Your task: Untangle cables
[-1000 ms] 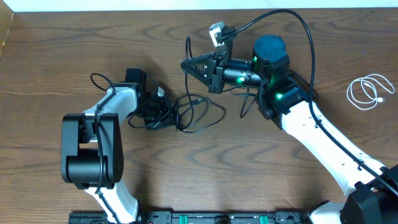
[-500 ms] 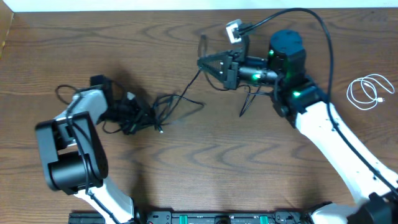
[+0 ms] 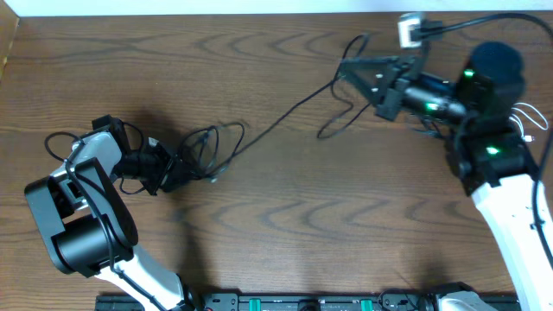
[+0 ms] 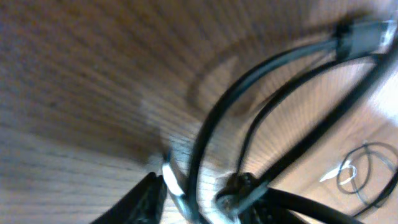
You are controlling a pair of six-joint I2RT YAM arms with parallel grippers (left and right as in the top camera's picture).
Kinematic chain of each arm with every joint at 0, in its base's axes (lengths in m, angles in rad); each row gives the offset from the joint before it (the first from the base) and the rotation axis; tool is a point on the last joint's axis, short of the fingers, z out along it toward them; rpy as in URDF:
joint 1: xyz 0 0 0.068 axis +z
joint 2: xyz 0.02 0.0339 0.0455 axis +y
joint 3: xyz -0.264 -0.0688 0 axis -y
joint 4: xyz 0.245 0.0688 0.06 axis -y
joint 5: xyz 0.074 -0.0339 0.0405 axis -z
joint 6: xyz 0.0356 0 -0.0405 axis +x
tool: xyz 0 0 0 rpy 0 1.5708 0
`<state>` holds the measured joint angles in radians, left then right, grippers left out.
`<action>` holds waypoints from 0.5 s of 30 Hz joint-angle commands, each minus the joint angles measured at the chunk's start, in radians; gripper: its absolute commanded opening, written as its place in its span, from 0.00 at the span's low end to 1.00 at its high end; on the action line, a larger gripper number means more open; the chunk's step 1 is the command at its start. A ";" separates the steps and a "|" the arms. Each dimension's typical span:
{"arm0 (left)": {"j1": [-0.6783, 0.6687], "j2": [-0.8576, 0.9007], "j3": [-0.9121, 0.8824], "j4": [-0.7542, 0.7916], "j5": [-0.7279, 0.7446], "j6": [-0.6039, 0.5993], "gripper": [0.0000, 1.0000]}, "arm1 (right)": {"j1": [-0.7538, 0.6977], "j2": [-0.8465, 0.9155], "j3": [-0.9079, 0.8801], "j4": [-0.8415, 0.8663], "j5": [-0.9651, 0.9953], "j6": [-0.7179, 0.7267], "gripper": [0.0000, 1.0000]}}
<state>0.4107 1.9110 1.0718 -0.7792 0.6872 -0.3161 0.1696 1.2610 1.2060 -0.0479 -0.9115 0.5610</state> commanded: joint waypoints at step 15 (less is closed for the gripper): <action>0.005 -0.004 0.000 -0.010 0.122 0.130 0.33 | -0.136 -0.056 0.014 -0.213 -0.052 -0.114 0.01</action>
<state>0.4107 1.9083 1.0718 -0.7849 0.7170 -0.2665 0.0376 1.2144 1.2072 -0.2375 -0.9508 0.5102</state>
